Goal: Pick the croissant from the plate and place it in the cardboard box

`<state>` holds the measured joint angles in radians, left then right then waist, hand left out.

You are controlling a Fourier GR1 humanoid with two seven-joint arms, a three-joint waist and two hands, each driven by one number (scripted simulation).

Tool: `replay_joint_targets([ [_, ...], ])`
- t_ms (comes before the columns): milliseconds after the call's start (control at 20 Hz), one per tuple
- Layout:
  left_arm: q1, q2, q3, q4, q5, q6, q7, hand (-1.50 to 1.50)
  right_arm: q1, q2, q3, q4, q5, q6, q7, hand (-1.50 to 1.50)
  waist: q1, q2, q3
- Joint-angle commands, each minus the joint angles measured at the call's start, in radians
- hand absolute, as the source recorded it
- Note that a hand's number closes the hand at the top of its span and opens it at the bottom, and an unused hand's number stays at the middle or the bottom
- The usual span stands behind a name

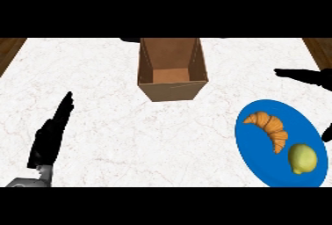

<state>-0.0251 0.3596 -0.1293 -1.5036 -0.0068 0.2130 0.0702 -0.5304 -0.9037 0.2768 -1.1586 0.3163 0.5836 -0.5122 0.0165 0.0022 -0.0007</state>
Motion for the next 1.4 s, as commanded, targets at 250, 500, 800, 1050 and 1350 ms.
replay_joint_targets([
  [250, 0.003, -0.028, 0.008, -0.060, -0.045, 0.000, 0.063, 0.00, 0.092, 0.047, 0.045, -0.129, 0.141, 0.045, 0.087, -1.50, -0.016, -0.004, 0.001],
  [500, 0.020, -0.058, 0.041, 0.048, -0.047, -0.026, -0.033, 0.00, 0.156, 0.148, 0.037, -0.134, 0.232, -0.031, 0.144, -1.50, -0.017, -0.002, 0.000],
  [800, 0.027, -0.053, 0.062, -0.091, -0.073, -0.059, 0.080, 0.00, 0.121, 0.183, -0.021, -0.073, 0.346, 0.009, 0.113, -1.50, -0.012, -0.002, 0.001],
  [1050, 0.063, -0.090, 0.077, -0.026, -0.095, -0.076, -0.006, 0.00, 0.130, 0.223, -0.055, -0.062, 0.412, 0.008, 0.082, -1.50, -0.012, -0.002, 0.001],
  [1350, -0.003, -0.105, 0.104, -0.019, -0.126, -0.088, 0.038, 0.00, 0.154, 0.247, -0.085, -0.047, 0.471, 0.038, 0.054, -1.50, -0.015, -0.002, 0.001],
])
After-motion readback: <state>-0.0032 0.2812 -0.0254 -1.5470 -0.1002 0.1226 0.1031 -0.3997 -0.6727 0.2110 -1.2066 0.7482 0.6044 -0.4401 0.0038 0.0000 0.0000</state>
